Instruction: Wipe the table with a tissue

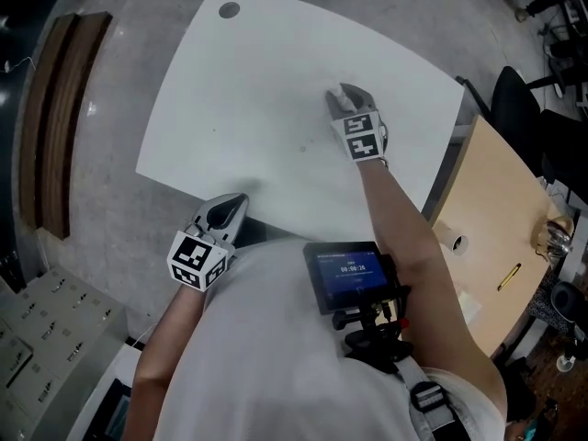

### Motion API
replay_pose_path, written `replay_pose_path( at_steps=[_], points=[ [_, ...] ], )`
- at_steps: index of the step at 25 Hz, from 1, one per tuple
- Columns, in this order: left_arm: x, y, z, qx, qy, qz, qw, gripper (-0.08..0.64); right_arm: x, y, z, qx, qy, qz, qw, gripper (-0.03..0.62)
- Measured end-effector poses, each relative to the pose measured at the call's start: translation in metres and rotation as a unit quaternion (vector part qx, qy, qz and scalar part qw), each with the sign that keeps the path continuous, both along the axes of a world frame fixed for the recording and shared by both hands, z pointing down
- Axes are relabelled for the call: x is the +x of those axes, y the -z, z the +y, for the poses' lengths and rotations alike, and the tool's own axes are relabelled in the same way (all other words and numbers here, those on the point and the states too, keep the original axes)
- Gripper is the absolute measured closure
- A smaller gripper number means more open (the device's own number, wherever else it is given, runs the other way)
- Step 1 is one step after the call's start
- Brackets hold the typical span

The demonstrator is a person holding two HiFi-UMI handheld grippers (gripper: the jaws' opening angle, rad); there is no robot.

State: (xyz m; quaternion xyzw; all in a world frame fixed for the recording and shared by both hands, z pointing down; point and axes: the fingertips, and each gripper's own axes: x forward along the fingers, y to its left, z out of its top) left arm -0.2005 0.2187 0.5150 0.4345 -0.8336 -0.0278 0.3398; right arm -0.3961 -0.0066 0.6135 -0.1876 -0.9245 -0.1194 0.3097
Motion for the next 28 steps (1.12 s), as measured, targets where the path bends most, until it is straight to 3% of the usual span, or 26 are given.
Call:
replay_pose_path(
  at_steps=[3, 10, 19, 23, 28],
  points=[
    [0.003, -0.001, -0.009, -0.001, -0.005, 0.0, 1.0, 0.554, 0.0, 0.015, -0.05, -0.081, -0.113, -0.012, 0.99, 0.471],
    [0.008, -0.004, -0.033, 0.001, -0.028, 0.001, 0.9996, 0.554, 0.044, 0.015, -0.105, -0.085, -0.178, -0.006, 0.98, 0.471],
    [-0.007, 0.004, -0.052, 0.023, -0.059, -0.014, 0.9979, 0.554, 0.07, 0.033, -0.026, -0.039, -0.041, -0.001, 0.998, 0.471],
    [-0.011, 0.001, -0.038, 0.03, -0.061, -0.013, 0.9976, 0.554, 0.074, 0.046, 0.029, -0.031, 0.015, 0.012, 0.999, 0.471],
    [-0.019, -0.003, -0.002, 0.035, -0.052, -0.013, 0.998, 0.554, 0.086, 0.052, 0.097, -0.045, 0.052, 0.028, 0.997, 0.471]
  ],
)
